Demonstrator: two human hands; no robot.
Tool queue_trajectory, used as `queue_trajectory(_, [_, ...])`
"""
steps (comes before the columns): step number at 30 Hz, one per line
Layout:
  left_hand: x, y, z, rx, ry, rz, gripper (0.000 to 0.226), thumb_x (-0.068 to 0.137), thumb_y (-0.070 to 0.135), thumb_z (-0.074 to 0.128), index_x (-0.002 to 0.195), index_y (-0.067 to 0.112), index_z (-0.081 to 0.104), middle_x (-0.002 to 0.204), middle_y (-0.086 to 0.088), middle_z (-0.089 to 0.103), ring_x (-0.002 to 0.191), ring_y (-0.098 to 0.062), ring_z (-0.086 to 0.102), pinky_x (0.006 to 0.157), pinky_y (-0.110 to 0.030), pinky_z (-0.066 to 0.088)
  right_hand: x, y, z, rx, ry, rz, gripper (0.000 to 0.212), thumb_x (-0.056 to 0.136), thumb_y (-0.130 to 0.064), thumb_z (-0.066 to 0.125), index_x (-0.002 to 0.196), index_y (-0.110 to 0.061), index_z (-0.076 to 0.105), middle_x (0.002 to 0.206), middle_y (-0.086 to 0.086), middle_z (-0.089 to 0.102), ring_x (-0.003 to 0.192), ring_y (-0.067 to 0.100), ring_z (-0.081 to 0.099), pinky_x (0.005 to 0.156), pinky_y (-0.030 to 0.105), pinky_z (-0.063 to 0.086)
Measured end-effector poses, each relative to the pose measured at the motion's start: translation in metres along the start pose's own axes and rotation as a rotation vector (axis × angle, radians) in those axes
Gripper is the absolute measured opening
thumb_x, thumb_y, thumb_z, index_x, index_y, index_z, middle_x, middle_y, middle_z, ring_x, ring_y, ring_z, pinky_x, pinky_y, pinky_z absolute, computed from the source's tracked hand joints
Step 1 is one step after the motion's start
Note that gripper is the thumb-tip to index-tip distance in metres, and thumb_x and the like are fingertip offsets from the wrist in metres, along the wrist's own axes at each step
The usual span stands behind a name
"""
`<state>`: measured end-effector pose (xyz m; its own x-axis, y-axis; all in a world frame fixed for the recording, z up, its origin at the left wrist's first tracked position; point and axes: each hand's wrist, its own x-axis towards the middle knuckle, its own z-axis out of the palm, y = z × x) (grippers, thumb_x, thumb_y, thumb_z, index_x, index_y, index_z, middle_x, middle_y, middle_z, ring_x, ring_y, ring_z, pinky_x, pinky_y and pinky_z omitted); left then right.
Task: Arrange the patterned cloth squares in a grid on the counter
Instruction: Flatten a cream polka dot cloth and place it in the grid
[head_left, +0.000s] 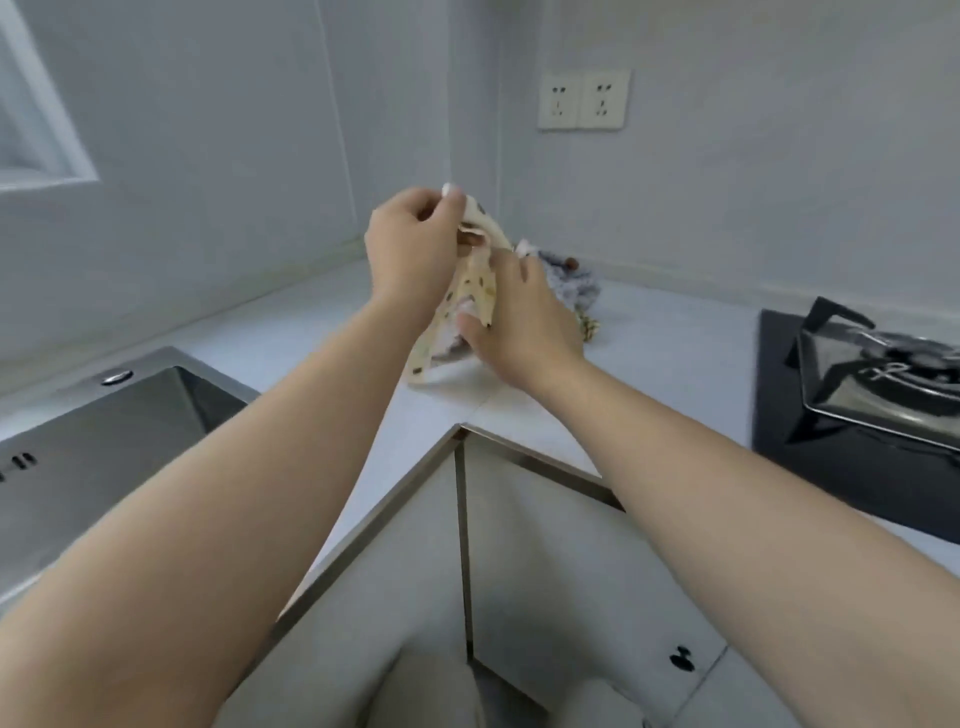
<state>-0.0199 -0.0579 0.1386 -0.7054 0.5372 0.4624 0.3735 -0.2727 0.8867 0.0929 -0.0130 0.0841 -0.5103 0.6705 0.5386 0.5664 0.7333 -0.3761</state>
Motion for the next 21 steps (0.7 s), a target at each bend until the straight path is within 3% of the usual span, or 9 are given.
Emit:
queue_trajectory(3, [-0.020,0.048,-0.004,-0.129,-0.093,-0.035,0.029,0.096,0.026,0.063,0.084,0.000,0.071,0.076,-0.018,0.071,0.064,-0.023,0.072,0.066,-0.035,0.060,-0.012,-0.007,-0.047,0.121,0.083,0.052,0.057,0.093,-0.051,0.062,0.135,-0.020,0.039,0.132,0.004,0.047,0.110,0.028,0.058,0.076,0.041,0.048])
queue_trajectory(5, [-0.035,0.068,-0.006,-0.103,-0.120,-0.042,0.024,0.095,0.027,0.065,0.081,0.008,0.073,0.062,-0.005,0.064,0.063,-0.019,0.068,0.060,-0.028,0.052,-0.019,-0.007,-0.074,0.176,0.110,0.071,0.056,0.091,-0.050,0.064,0.132,-0.020,0.041,0.130,0.003,0.049,0.109,0.027,0.059,0.083,0.045,0.052])
queue_trajectory(7, [-0.047,0.081,-0.007,-0.105,-0.150,-0.046,0.020,0.092,0.028,0.068,0.080,0.014,0.075,0.060,0.001,0.062,0.066,-0.019,0.065,0.062,-0.030,0.048,-0.026,-0.005,-0.098,0.206,0.152,0.093,0.054,0.089,-0.047,0.065,0.131,-0.022,0.042,0.127,0.001,0.051,0.107,0.025,0.059,0.085,0.047,0.053])
queue_trajectory(11, [-0.072,0.102,-0.007,-0.095,-0.236,-0.039,0.023,0.090,0.026,0.068,0.082,0.006,0.074,0.074,-0.005,0.067,0.067,-0.018,0.061,0.066,-0.035,0.050,-0.044,0.000,-0.136,0.286,0.158,0.116,0.054,0.089,-0.052,0.061,0.135,-0.028,0.047,0.121,-0.001,0.056,0.102,0.019,0.058,0.083,0.039,0.051])
queue_trajectory(14, [-0.088,0.116,-0.001,-0.092,-0.293,-0.031,0.022,0.092,0.024,0.067,0.075,0.011,0.069,0.068,-0.008,0.065,0.061,-0.022,0.056,0.055,-0.029,0.044,-0.055,0.009,-0.161,0.185,0.142,0.049,0.024,0.094,-0.038,0.058,0.111,-0.023,0.066,0.104,-0.003,0.066,0.098,0.019,0.060,0.080,0.035,0.051])
queue_trajectory(16, [-0.098,0.121,0.002,-0.079,-0.323,-0.012,0.021,0.093,0.023,0.066,0.082,0.005,0.068,0.064,-0.008,0.061,0.050,-0.017,0.050,0.049,-0.024,0.037,-0.057,0.017,-0.174,0.184,0.101,0.065,0.018,0.095,-0.035,0.060,0.094,-0.020,0.070,0.093,-0.002,0.071,0.091,0.019,0.065,0.075,0.032,0.052])
queue_trajectory(19, [-0.104,0.125,0.009,-0.052,-0.377,0.020,0.025,0.094,0.024,0.065,0.073,0.012,0.062,0.068,-0.012,0.063,0.041,-0.008,0.043,0.047,-0.022,0.035,-0.055,0.029,-0.191,0.252,0.049,0.108,0.013,0.091,-0.032,0.066,0.088,-0.020,0.070,0.089,-0.001,0.072,0.087,0.019,0.067,0.074,0.032,0.054])
queue_trajectory(21, [-0.102,0.125,0.012,0.003,-0.379,0.044,0.033,0.095,0.027,0.065,0.067,0.017,0.051,0.059,0.001,0.052,0.046,-0.008,0.043,0.054,-0.025,0.038,-0.053,0.037,-0.200,0.206,0.008,0.084,0.005,0.089,-0.019,0.067,0.090,-0.021,0.071,0.090,-0.005,0.071,0.088,0.017,0.066,0.069,0.026,0.051])
